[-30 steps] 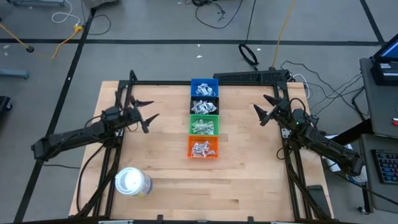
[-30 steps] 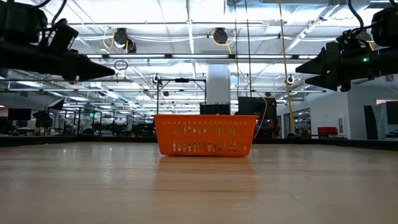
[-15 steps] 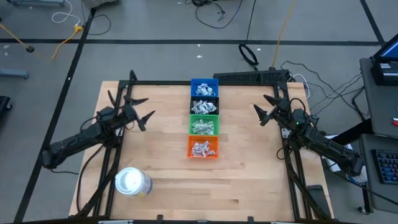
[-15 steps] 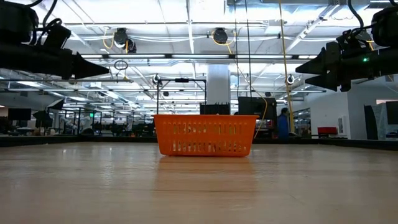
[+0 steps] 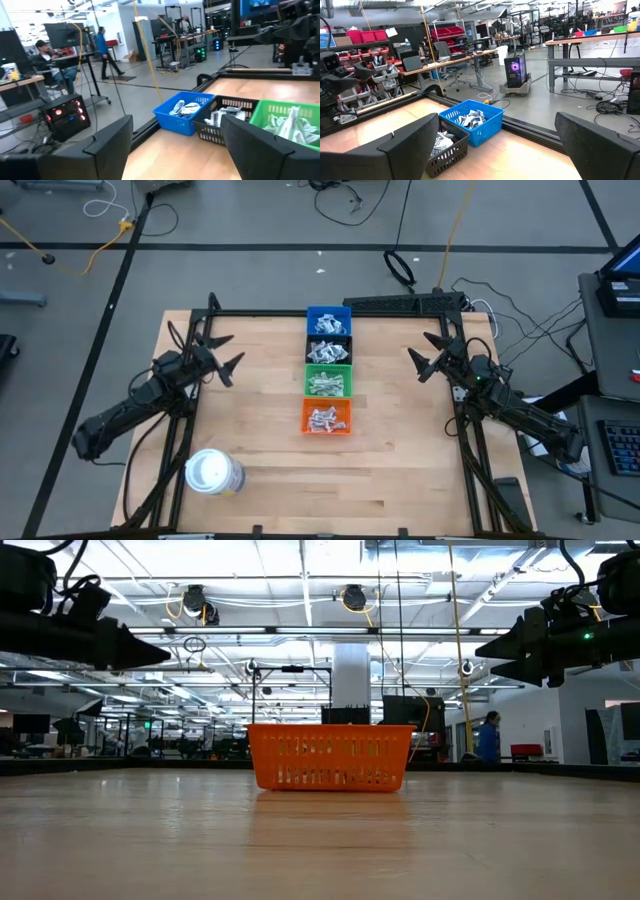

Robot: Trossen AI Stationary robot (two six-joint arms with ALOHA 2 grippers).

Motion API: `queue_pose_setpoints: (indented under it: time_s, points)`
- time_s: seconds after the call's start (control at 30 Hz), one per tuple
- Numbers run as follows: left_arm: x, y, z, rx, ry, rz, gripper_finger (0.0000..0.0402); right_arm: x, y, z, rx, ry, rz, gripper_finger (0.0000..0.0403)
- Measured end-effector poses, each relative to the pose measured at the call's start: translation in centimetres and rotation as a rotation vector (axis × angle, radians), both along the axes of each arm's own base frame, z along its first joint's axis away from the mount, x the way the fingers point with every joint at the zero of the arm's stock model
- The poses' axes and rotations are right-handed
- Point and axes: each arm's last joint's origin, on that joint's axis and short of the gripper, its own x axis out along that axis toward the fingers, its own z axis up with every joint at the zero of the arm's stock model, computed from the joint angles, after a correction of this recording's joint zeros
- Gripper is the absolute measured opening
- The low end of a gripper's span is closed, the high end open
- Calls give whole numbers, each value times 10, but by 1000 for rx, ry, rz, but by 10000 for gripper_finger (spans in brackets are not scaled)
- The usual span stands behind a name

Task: Pick & Place First Aid Supplies
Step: Return to Home Position

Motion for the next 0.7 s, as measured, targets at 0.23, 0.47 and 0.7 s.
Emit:
queue_pose_setpoints:
  time_s: [0.23, 0.47, 0.7]
  points:
    - [-1, 2, 0, -2, 2, 20, 308, 0, 0, 0, 0, 0, 0, 393]
    - [-1, 2, 0, -2, 2, 20, 325, 0, 0, 0, 0, 0, 0, 393]
    - [-1, 2, 0, -1, 2, 20, 329, 0, 0, 0, 0, 0, 0, 393]
